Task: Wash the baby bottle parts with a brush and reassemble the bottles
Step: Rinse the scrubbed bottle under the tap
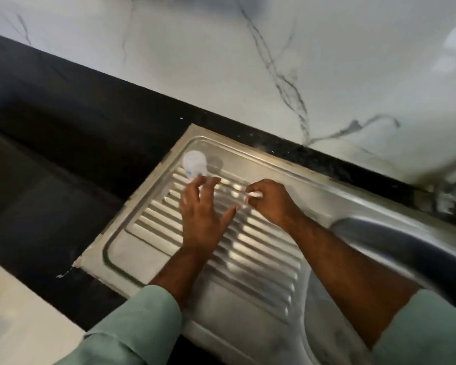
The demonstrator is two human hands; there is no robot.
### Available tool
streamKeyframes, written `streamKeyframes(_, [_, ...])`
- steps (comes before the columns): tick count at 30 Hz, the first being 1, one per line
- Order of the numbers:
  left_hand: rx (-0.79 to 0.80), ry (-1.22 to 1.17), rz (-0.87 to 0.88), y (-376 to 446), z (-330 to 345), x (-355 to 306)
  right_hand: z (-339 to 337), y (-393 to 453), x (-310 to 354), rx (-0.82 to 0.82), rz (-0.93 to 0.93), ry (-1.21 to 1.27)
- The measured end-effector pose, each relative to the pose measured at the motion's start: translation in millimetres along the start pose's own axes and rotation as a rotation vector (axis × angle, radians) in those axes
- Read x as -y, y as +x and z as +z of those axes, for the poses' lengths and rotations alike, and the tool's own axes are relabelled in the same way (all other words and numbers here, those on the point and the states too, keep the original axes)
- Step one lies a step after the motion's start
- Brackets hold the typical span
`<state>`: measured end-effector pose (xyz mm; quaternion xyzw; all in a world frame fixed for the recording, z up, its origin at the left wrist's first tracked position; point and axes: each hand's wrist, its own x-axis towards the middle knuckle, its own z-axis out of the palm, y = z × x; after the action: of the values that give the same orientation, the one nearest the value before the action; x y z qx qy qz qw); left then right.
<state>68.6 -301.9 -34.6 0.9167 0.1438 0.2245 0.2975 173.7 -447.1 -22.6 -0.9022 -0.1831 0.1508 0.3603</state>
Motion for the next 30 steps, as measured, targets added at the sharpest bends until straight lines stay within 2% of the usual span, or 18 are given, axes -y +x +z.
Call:
streamKeyframes(4, [0.249, -0.096, 0.198, -63.6, 25.9, -56.2, -30.8, -93.1, -48.8, -0.099, 0.055, -0.015])
streamKeyframes(11, [0.767, -0.091, 0.391, -142.3, 70.9, -144.7, -75.2, -241.5, -134.0, -0.142, 0.320, -0.102])
streamKeyframes(15, [0.985, -0.043, 0.399, -173.5, 105.1, -177.9, -92.5, -285.1, -168.1, 0.048, 0.427, -0.215])
streamKeyframes(18, [1.175, 0.067, 0.288, -190.1, 127.1, -187.4, -94.7, -305.6, -186.8, 0.019, 0.424, -0.087])
streamKeyframes(21, [1.285, 0.166, 0.213, -209.4, 158.9, -199.4, -103.6, -327.3, -211.0, -0.011, 0.457, -0.032])
streamKeyframes(26, [1.380, 0.306, 0.140, -226.5, 194.9, -202.9, -90.4, -328.4, -249.5, 0.074, 0.508, -0.017])
streamKeyframes(30, [1.376, 0.364, 0.238, -230.6, 218.9, -209.8, -82.4, -323.2, -267.3, 0.097, 0.496, 0.011])
